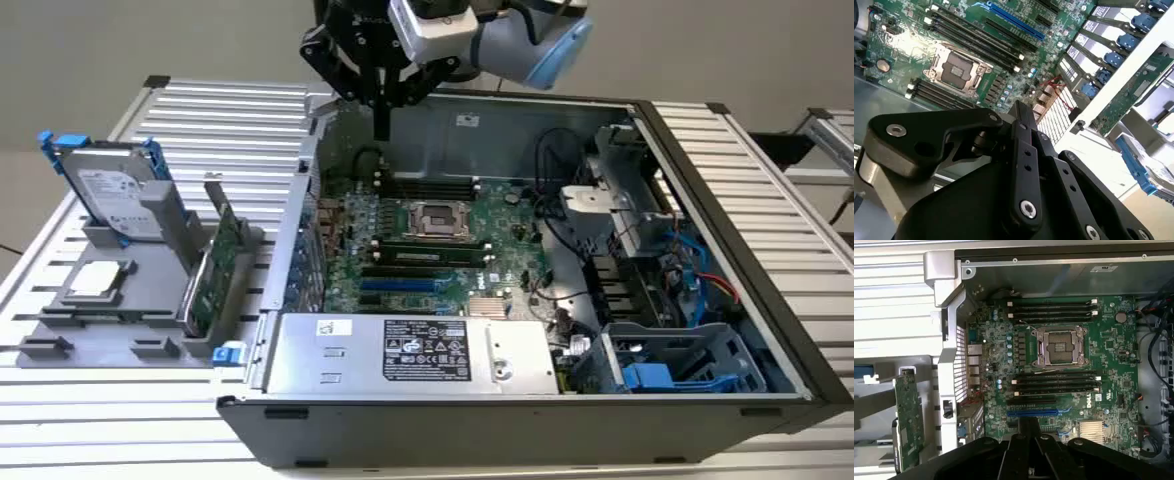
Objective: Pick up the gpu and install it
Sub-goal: 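Reach for the gpu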
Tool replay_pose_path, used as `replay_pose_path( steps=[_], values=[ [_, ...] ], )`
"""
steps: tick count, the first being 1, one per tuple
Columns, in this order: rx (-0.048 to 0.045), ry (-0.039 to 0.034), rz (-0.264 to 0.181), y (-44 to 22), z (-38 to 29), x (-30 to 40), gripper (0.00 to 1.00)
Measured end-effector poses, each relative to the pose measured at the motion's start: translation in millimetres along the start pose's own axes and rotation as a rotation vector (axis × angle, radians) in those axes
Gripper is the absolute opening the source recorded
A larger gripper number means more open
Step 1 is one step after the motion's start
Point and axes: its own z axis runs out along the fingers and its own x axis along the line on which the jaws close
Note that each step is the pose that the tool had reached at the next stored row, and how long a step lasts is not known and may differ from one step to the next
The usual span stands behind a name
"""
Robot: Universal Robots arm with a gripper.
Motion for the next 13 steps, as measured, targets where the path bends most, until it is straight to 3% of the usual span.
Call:
replay_pose_path(
  steps=[13],
  values=[
    [0.0001,0.0001,0.000,-0.1,-0.1,1.3,0.00]
  ],
)
